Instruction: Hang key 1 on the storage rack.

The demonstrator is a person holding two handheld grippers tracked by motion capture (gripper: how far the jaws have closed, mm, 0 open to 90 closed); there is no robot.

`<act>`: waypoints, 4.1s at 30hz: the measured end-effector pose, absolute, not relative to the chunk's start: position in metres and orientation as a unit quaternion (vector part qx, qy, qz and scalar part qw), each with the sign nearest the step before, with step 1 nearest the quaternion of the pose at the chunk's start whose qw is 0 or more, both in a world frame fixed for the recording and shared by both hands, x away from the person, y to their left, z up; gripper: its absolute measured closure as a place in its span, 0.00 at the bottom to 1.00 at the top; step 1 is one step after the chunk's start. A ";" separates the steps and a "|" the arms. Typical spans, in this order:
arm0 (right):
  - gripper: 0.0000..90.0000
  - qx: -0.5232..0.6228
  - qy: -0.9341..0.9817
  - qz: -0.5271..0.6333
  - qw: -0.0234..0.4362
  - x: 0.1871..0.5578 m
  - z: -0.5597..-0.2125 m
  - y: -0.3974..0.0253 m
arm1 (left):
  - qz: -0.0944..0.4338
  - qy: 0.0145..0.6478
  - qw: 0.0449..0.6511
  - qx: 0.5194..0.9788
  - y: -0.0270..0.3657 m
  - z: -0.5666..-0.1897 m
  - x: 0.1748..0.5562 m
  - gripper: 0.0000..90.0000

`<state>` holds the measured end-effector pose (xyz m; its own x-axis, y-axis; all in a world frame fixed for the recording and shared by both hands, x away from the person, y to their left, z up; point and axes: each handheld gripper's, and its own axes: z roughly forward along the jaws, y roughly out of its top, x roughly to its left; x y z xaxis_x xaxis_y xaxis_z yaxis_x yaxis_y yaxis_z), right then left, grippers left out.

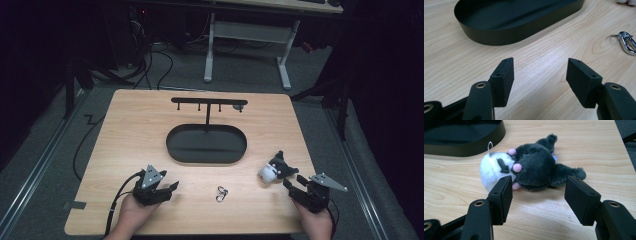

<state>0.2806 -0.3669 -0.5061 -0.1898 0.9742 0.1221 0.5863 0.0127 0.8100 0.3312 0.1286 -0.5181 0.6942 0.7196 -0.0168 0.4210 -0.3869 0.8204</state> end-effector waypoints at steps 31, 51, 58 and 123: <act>0.99 0.547 0.736 0.290 0.273 0.351 -0.517 -0.351 | 0.190 0.393 0.424 0.794 0.173 -0.522 0.308 0.44; 0.99 0.482 0.781 0.326 0.226 0.353 -0.519 -0.319 | 0.188 0.392 0.428 0.792 0.176 -0.520 0.302 0.44; 0.94 0.487 0.776 0.327 0.233 0.345 -0.518 -0.320 | 0.185 0.381 0.433 0.796 0.170 -0.519 0.305 0.44; 0.42 0.547 0.803 0.199 0.129 0.318 -0.490 -0.328 | 0.137 0.326 0.468 0.810 0.149 -0.516 0.326 0.42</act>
<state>0.3182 -0.3285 -0.4903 -0.3678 0.9299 0.0095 0.8271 0.3224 0.4604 0.3265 0.1488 -0.5156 0.7506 0.6555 -0.0832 0.3998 -0.3502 0.8471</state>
